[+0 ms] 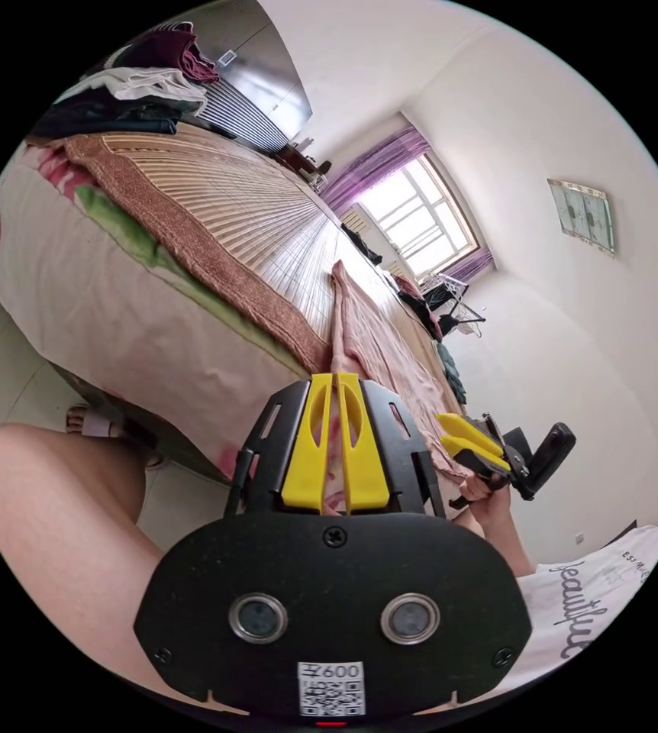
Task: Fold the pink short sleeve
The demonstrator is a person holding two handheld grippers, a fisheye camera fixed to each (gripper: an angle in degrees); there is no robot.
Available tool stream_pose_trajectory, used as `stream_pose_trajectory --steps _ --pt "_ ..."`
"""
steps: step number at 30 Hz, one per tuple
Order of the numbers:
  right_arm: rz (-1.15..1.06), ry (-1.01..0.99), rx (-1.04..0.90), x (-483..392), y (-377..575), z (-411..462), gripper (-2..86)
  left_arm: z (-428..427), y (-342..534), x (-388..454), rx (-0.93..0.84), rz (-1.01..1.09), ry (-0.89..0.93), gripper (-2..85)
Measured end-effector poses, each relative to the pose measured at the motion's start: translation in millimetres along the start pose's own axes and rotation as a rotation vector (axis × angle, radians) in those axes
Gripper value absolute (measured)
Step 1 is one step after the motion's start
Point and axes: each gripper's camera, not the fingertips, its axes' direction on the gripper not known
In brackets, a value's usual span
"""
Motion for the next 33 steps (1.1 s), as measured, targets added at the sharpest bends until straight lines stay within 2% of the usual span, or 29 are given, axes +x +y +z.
stream_pose_trajectory --steps 4,6,8,10,19,26,33 --pt "-0.014 0.039 -0.003 -11 8 31 11.8 -19 -22 3 0.007 -0.067 0.102 1.4" --pt "-0.001 0.137 0.002 -18 7 49 13.0 -24 -33 6 -0.012 -0.085 0.133 1.3" --pt "0.046 0.334 -0.066 -29 0 82 14.1 -31 -43 15 -0.036 -0.089 0.126 1.3" --pt "-0.018 0.373 -0.128 -45 -2 107 14.1 -36 -49 20 -0.050 -0.105 0.135 1.2" --pt "-0.084 0.287 -0.017 -63 43 108 16.3 -56 -64 41 -0.058 -0.148 0.180 1.1" --pt "-0.051 0.211 -0.064 -47 75 132 15.1 -69 -57 53 -0.049 -0.181 0.205 1.0" --pt "-0.103 0.301 -0.031 -47 96 163 16.4 -79 -51 78 -0.045 -0.170 0.191 1.1"
